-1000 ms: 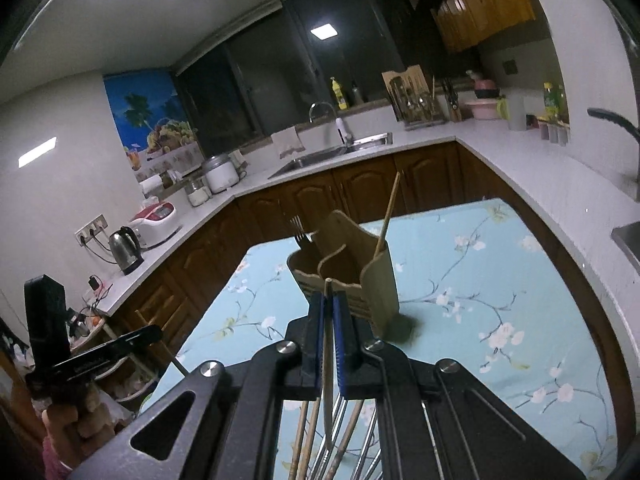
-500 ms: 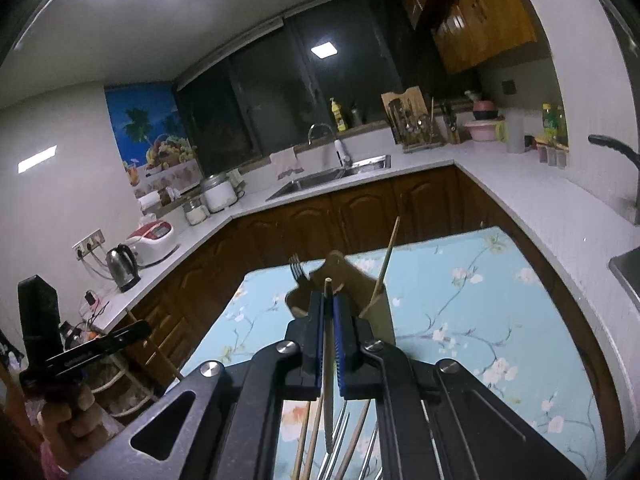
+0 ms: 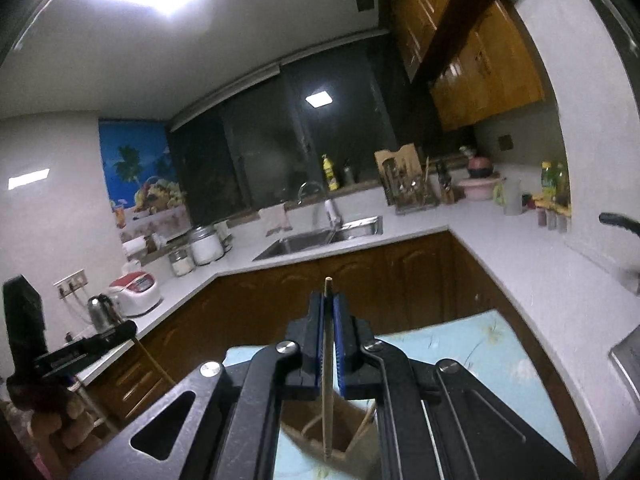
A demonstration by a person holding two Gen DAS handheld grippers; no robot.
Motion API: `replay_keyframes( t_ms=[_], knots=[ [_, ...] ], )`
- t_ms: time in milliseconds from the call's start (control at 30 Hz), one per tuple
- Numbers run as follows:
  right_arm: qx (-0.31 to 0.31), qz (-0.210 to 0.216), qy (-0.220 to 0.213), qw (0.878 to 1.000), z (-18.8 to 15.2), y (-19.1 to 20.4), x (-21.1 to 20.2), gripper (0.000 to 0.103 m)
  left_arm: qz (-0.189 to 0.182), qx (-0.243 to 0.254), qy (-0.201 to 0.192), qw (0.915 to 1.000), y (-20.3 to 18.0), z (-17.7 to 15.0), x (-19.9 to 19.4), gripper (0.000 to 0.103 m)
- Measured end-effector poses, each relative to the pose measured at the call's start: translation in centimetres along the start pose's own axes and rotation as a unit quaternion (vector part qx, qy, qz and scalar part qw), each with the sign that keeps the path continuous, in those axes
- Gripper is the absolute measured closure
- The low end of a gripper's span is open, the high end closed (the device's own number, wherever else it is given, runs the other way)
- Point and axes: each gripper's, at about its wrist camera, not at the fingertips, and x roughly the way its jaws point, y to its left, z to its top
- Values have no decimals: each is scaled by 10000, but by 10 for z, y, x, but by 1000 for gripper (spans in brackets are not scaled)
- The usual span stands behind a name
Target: Organize utensils
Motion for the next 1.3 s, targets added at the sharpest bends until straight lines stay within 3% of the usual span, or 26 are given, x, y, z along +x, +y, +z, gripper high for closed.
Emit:
replay_keyframes(
  t_ms=[233, 433, 567, 733, 1133, 1233, 1267, 1300],
  knots=[
    [18, -135, 28, 9999, -15, -8, 44, 98, 75, -82, 10, 9999, 8, -8, 60, 98],
    [1, -267, 168, 9995, -55, -16, 68, 98, 336, -64, 136, 9993, 20, -49, 97, 98],
    [75, -311, 251, 9992, -79, -23, 73, 98, 409, -166, 479, 9979, 34, -77, 117, 98],
    [128, -366, 551, 9977, -94, -32, 83, 98, 348, -248, 703, 9966, 43, -97, 127, 98],
    [213, -400, 788, 9959, -93, -39, 88, 96, 439, -94, 826, 9956, 40, -95, 130, 97],
    [223, -397, 864, 9952, -91, -39, 88, 89, 466, -99, 915, 9947, 39, -94, 129, 88],
    [219, -400, 859, 9953, -91, -39, 87, 74, 465, -128, 901, 9948, 39, -93, 126, 78],
    [246, -370, 828, 9956, -90, -39, 87, 60, 511, -167, 874, 9947, 40, -92, 121, 60]
  ],
)
